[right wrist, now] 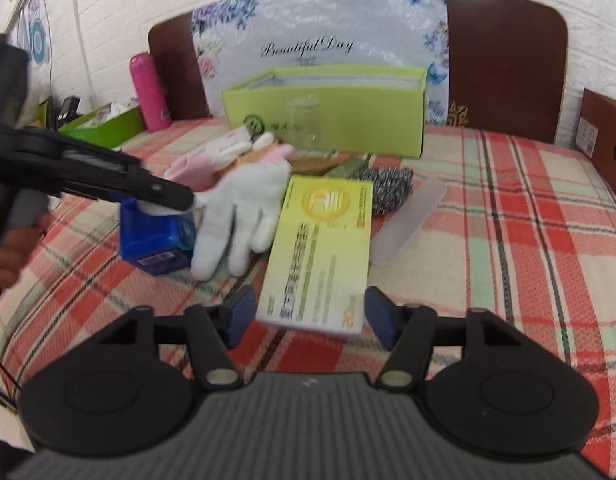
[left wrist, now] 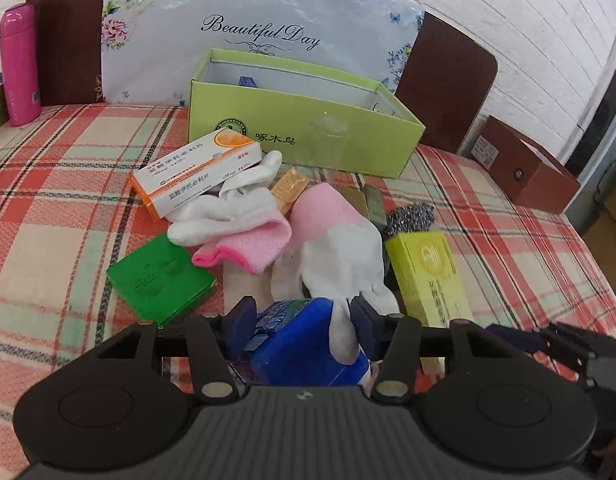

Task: Organize objects
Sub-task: 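Grasp the blue square container with the left tool while the right tool grasps the yellow medicine box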

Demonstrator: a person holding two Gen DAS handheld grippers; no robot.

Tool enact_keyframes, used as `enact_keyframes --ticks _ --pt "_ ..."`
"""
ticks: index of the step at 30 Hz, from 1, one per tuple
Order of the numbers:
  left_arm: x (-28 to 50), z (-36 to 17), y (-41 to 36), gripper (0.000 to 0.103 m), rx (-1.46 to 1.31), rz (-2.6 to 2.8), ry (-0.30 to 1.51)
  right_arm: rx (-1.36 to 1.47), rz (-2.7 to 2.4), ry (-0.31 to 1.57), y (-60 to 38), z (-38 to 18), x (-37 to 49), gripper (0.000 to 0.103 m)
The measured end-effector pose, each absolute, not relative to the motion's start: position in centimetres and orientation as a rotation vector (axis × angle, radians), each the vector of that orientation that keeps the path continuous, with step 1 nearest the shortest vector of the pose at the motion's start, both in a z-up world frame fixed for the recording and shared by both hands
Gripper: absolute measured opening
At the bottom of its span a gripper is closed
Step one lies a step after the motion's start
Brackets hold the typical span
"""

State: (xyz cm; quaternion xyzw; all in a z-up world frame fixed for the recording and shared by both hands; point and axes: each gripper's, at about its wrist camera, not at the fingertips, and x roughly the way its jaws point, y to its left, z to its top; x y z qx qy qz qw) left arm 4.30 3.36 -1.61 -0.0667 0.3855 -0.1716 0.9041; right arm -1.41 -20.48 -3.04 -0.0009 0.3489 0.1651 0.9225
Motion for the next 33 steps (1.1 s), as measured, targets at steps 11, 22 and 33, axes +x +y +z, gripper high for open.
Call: enact_keyframes --ticks 11,22,33 --pt "1.3 -3.4 3.9 0.08 -0.075 -0.245 0.887 -0.055 0.273 0.687 -19.3 -3.3 -0.4 0.081" --pt "1.2 -0.1 6.4 0.082 -0.259 -0.217 0.777 -0.035 0.248 0.701 -19.7 -3.7 -0.4 0.086" --pt "0.4 -3.0 4.4 0.082 -0.08 -0.212 0.939 -0.045 0.273 0.711 -19.1 -4.1 0.0 0.088"
